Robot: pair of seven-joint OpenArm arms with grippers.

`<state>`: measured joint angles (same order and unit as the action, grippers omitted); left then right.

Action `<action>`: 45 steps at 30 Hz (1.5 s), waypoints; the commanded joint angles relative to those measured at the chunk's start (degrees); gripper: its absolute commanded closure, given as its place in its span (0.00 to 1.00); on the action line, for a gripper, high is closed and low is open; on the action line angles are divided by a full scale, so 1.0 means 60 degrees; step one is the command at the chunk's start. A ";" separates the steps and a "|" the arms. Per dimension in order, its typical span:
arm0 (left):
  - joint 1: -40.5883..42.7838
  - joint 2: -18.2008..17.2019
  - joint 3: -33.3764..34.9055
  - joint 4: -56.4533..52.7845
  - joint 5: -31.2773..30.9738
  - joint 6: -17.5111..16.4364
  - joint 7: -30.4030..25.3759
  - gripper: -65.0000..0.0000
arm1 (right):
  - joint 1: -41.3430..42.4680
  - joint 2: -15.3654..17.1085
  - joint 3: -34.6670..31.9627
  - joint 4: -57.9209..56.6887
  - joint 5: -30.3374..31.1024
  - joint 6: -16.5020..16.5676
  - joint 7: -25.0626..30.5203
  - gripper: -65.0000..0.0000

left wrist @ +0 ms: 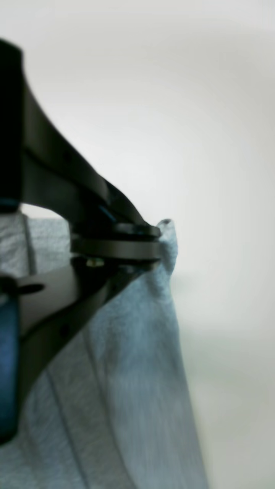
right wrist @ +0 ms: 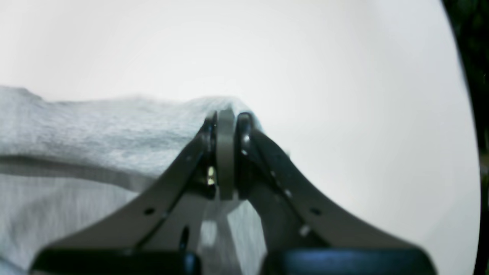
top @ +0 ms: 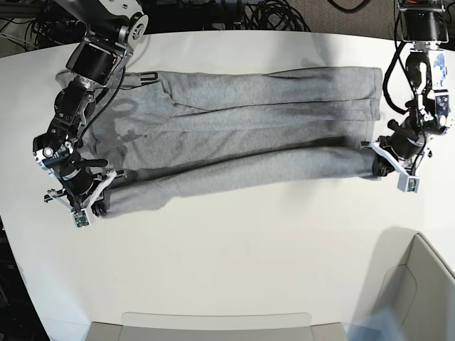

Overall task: Fold the T-shirt properly
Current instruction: 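Lift the hem with both grippers and fold it over toward the collar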

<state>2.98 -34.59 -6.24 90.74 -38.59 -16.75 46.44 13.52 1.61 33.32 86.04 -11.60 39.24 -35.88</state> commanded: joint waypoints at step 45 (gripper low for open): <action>0.3276 -0.0221 -0.1634 0.1456 -0.0008 0.0045 -0.0098 1.00 | -0.3081 0.0267 0.0959 0.2297 0.1925 0.0126 0.0112 1.00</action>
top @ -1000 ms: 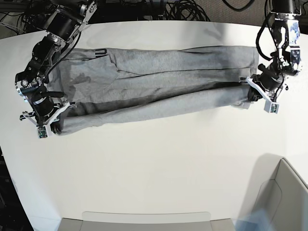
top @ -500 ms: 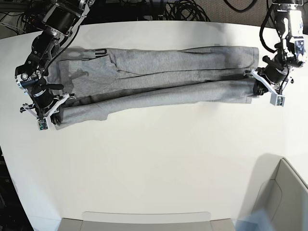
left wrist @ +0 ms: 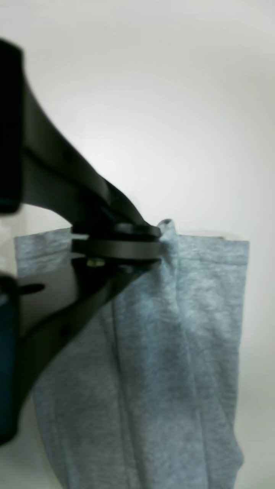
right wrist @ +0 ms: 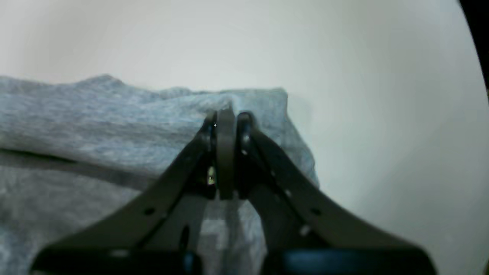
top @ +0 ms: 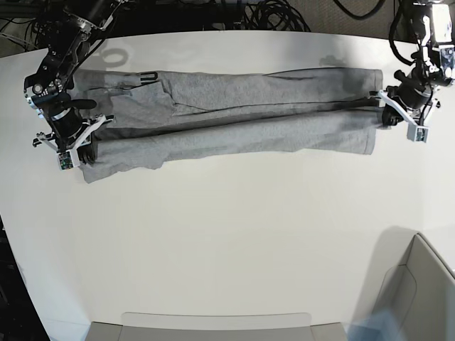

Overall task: Fold the T-shirt properly
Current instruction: 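Lift the hem with both grippers and fold it over toward the collar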

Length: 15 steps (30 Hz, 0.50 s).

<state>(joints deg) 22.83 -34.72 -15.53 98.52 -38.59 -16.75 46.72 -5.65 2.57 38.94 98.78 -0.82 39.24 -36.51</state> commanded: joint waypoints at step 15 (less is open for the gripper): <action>0.0495 -0.0140 -0.0013 0.0144 -0.0008 0.0045 -0.0146 1.00 | -0.0941 -0.0098 0.0844 0.0188 0.0085 0.0126 0.0261 1.00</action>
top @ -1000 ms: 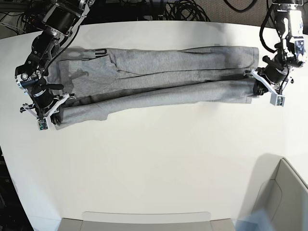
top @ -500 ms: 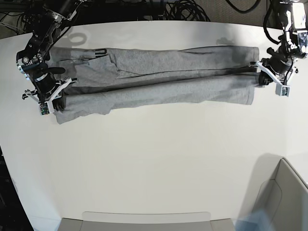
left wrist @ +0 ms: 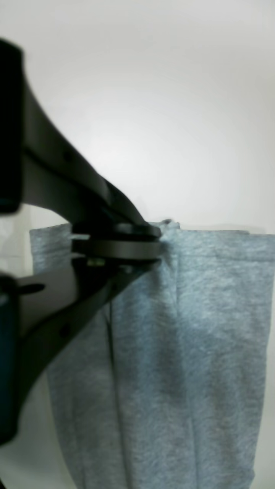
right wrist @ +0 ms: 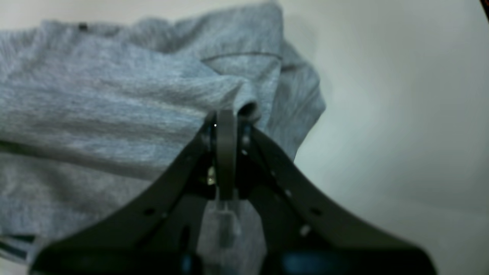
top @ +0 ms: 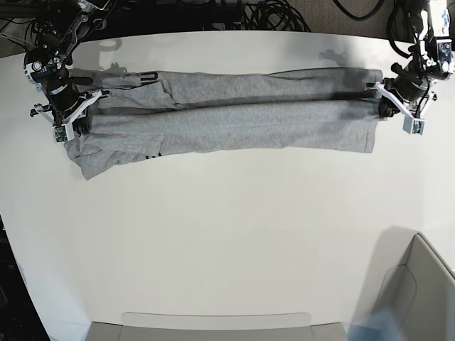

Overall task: Fold the T-shirt properly
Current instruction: 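Lift the hem with both grippers and fold it over toward the collar, then lower the hem onto the folded shirt and release both grippers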

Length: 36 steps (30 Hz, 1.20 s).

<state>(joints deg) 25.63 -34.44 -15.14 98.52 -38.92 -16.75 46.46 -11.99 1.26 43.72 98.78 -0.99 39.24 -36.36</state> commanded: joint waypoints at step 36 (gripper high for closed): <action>0.0776 0.0516 -0.0532 0.1624 0.0046 0.0016 0.0059 0.41 | -0.0471 0.0018 0.0017 0.0100 0.0085 0.0126 0.0236 0.60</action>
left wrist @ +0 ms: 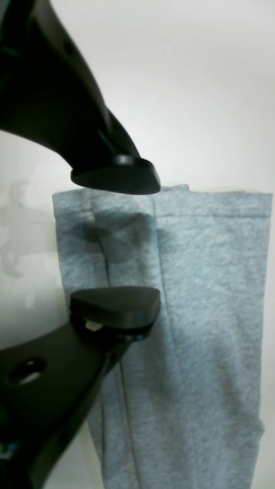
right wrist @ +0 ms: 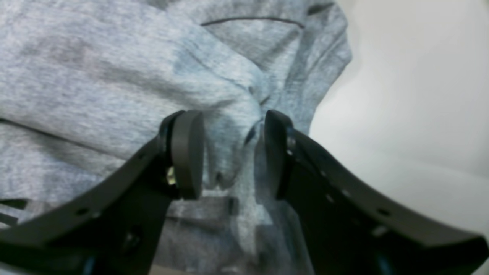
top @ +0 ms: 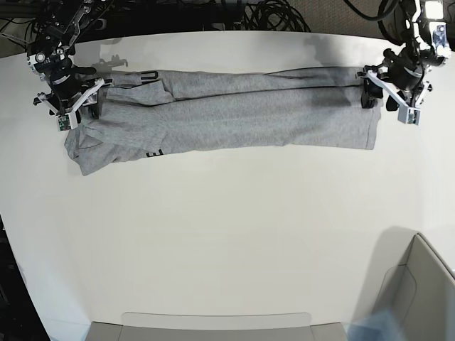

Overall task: Fold the T-shirt properly
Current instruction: 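Lower the hem onto the folded shirt and release both grippers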

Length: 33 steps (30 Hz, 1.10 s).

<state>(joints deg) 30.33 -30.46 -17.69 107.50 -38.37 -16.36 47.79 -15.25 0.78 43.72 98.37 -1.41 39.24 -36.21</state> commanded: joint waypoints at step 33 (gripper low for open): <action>-0.2117 -0.0162 0.0495 -0.5412 -0.0030 -0.3940 -0.0016 0.59 | 0.0131 0.0186 0.0002 -0.0167 0.0154 0.0126 0.0225 0.60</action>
<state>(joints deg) 17.43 -31.33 -15.64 75.96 -41.65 -40.97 43.38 -15.07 1.39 43.62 96.47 -1.28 39.24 -36.05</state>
